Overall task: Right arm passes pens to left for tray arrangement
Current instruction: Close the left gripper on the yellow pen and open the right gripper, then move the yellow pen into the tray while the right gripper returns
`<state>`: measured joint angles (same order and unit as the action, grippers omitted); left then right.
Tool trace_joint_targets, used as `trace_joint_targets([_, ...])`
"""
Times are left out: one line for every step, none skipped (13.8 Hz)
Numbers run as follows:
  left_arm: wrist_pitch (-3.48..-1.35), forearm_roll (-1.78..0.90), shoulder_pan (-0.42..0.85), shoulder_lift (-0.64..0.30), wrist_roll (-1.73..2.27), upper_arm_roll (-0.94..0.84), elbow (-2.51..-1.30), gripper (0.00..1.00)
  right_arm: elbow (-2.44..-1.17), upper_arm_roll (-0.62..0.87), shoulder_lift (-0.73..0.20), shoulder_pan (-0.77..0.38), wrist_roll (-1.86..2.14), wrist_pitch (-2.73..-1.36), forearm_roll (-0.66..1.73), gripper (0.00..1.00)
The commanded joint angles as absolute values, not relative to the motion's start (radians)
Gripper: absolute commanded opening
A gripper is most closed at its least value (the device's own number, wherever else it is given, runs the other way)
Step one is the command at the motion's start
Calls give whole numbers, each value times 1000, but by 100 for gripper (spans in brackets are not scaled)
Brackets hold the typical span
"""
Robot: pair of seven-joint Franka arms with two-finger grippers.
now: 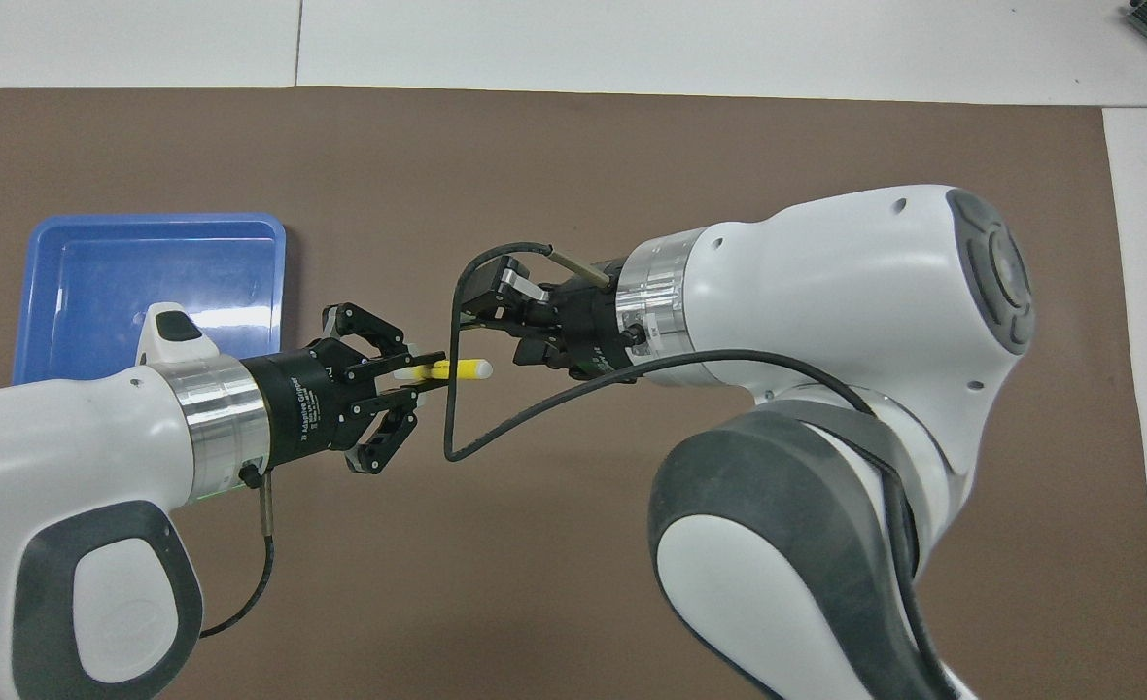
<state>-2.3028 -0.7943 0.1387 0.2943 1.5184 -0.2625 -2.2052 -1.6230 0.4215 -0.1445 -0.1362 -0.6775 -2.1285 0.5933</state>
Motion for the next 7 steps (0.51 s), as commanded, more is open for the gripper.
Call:
trace_joint_targets([-2202, -801, 115, 324, 1389, -256, -2217, 0, -1617, 428, -143, -54, -498, -2030, 533, 100])
trace_joint_targets([-2169, -799, 112, 327, 1324, -255, -2218, 0, -1617, 426, -143, -25, -362, -1991, 487, 100])
trace_joint_targets([-2148, -799, 106, 333, 1269, -256, -2220, 0, -1618, 426, -143, -3, -227, -1968, 416, 100])
trace_joint_targets([-2125, -798, 106, 334, 1237, -256, -2220, 0, -1618, 426, -143, 9, -115, -1961, 349, 100])
trace_joint_targets([-2112, -787, 104, 345, 1189, -256, -2230, 0, -1618, 426, -143, 17, -32, -1959, 300, 100])
trace_joint_targets([-2112, -769, 113, 365, 1107, -258, -2265, 0, -1621, 426, -143, 24, 33, -1959, 258, 100])
trace_joint_targets([-2112, -764, 115, 391, 1018, -259, -2304, 0, -1624, 426, -141, 31, 98, -1959, 212, 100])
